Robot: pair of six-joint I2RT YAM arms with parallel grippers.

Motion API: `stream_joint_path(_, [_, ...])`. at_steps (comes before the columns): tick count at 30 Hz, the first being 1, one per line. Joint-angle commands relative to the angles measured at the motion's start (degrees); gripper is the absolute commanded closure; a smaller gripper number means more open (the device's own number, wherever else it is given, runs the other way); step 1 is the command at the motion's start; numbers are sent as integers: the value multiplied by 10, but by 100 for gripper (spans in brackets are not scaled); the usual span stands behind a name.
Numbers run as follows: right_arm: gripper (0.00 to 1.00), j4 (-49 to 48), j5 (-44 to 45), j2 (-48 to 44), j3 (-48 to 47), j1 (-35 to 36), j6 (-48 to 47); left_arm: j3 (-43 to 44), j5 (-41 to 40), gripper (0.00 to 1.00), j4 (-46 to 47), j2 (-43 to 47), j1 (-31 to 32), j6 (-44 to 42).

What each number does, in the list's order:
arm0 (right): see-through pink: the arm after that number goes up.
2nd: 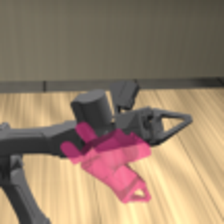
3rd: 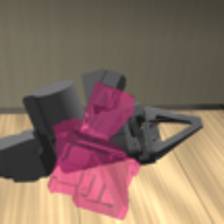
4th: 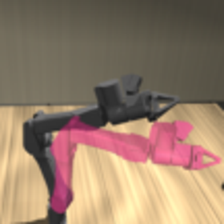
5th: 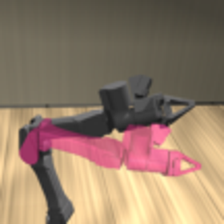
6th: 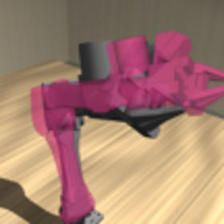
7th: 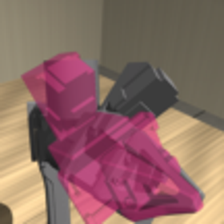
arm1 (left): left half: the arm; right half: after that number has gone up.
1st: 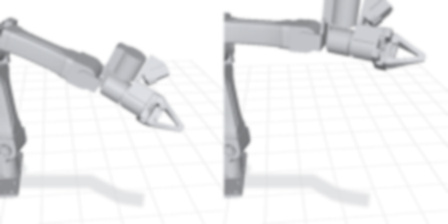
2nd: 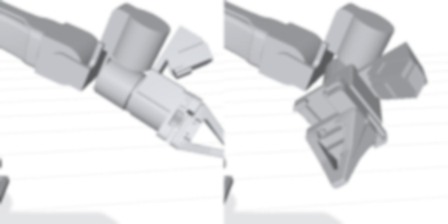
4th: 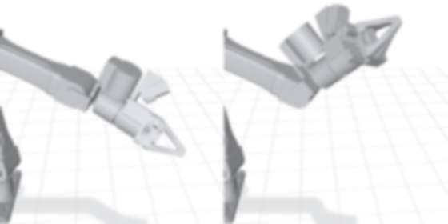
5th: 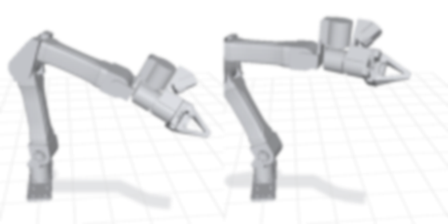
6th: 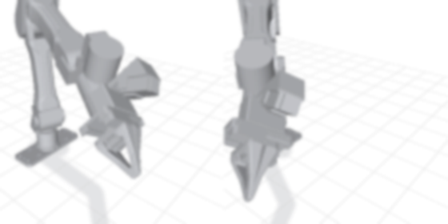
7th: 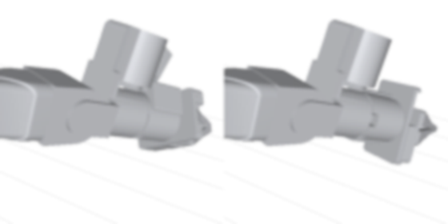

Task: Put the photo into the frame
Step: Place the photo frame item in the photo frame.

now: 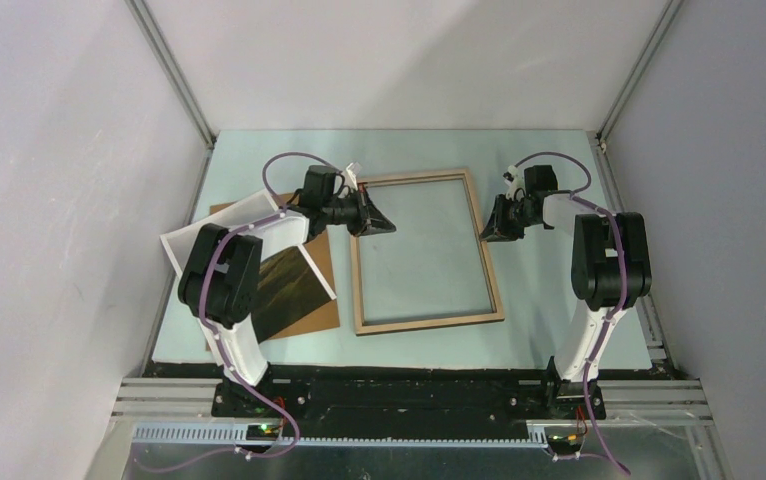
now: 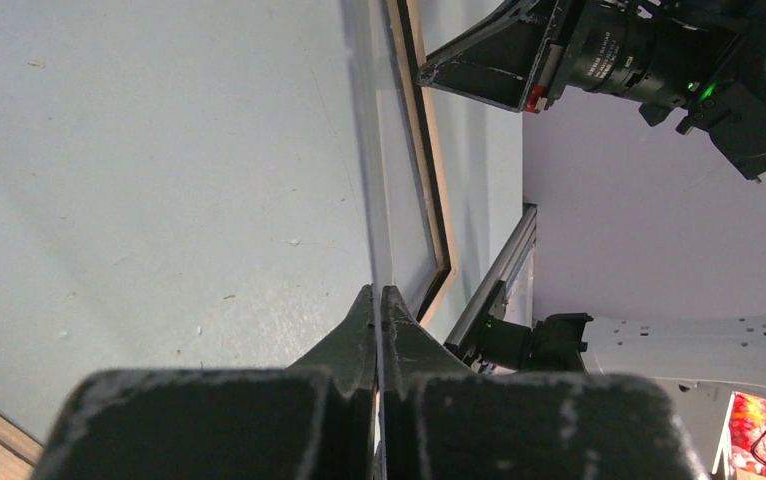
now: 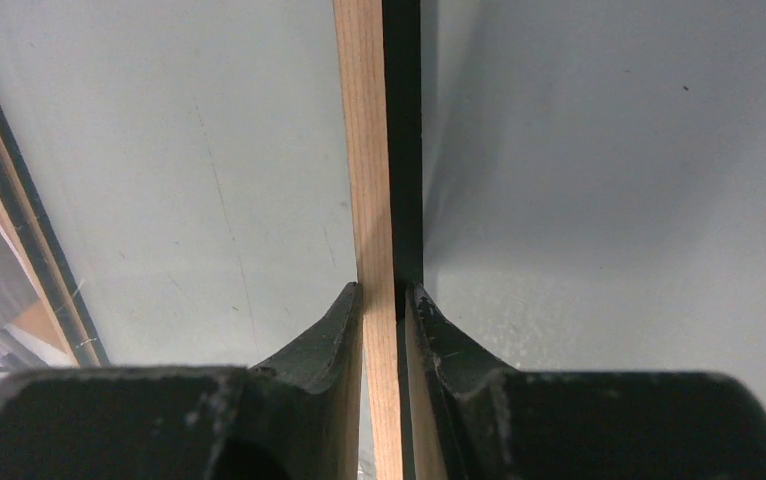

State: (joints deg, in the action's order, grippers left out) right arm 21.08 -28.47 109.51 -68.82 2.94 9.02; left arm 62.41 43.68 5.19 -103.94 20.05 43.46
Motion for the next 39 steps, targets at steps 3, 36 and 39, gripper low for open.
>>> stream_joint_path(3, [80, -6, -20, 4, -20, 14, 12, 22, 16, 100, 8, -2, 8, -11])
stream_joint_path(36, [81, 6, -11, -6, -19, 16, 11, 37, 31, 100, -11, -15, 13, -7])
stream_joint_path(39, [81, 6, -7, -8, -19, 15, 10, 37, 37, 100, -11, -16, 15, -1])
